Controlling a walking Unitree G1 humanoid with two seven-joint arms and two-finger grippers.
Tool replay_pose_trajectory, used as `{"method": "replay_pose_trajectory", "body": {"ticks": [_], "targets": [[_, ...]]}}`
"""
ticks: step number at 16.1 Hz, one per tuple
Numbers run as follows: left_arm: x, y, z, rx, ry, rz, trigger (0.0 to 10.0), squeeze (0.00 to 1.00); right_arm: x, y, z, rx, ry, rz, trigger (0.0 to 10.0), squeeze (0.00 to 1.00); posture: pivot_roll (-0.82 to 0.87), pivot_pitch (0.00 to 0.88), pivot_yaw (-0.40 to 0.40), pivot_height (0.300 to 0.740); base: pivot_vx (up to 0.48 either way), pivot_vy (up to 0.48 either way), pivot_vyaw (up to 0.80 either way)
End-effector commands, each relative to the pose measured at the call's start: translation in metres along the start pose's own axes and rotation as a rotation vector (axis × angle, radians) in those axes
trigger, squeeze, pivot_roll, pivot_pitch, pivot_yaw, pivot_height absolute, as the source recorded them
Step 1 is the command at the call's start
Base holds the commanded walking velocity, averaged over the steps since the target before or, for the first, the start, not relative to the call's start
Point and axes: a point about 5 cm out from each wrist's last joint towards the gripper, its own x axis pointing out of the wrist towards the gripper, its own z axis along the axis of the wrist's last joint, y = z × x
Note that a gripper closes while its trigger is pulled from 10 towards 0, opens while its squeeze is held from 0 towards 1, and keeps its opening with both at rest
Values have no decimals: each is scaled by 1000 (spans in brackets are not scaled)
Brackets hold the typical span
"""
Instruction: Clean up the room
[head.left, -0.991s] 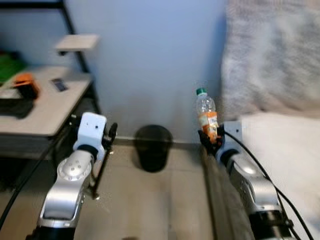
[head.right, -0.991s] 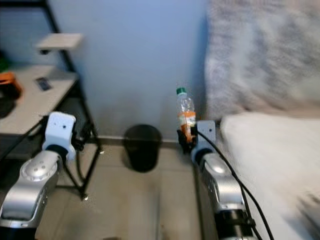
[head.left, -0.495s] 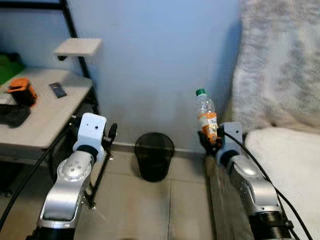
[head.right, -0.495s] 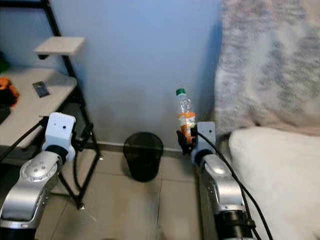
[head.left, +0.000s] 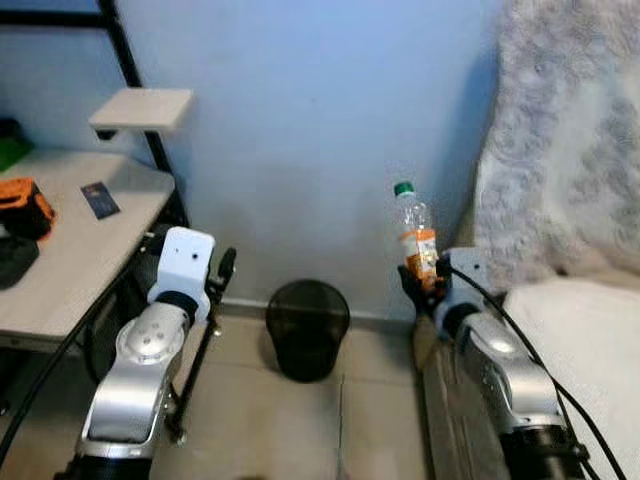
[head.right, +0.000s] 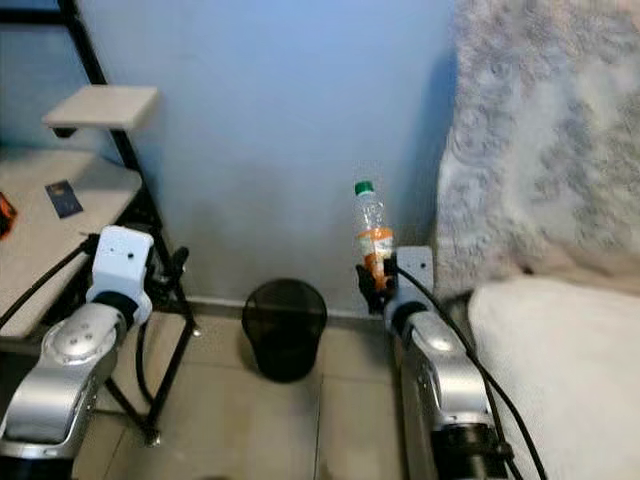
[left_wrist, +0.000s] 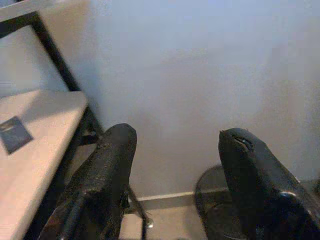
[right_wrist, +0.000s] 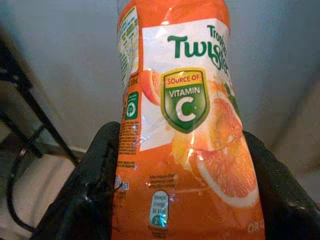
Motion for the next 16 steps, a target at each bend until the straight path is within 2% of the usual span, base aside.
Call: {"method": "replay_pose_trajectory", "body": {"ticks": [1, 7, 8, 10, 11, 12, 16], "targets": [[-2, 7, 0, 11, 3, 24, 10000, 180, 2, 9, 4, -1, -8, 29, 10000, 0, 28, 0, 11, 740, 371, 0, 0], [-3, 4, 0, 16, 3, 15, 10000, 184, 2, 9, 2, -2, -1, 36, 10000, 0, 26, 0, 11, 740, 366, 0, 0], [-3, 4, 0, 16, 2, 13, 10000, 188, 2, 9, 3, -14, -1, 46, 10000, 0, 26, 0, 12, 740, 368, 0, 0], [-3, 2, 1, 19, 2, 7, 10000, 184, 2, 5, 6, -89, -23, 10, 10000, 0, 26, 0, 11, 740, 364, 0, 800], [-4, 1, 1, 22, 1, 4, 10000, 188, 2, 5, 5, -63, -18, 18, 10000, 0, 26, 0, 12, 740, 364, 0, 800], [-4, 1, 1, 26, 3, 0, 10000, 180, 0, 4, 2, -52, -2, 25, 10000, 0, 25, 0, 12, 740, 360, 0, 0], [-6, -2, -3, 48, 20, -48, 10000, 180, -4, -2, -1, -147, 0, 68, 10000, 0, 18, 0, 20, 740, 352, 0, 0]]}}
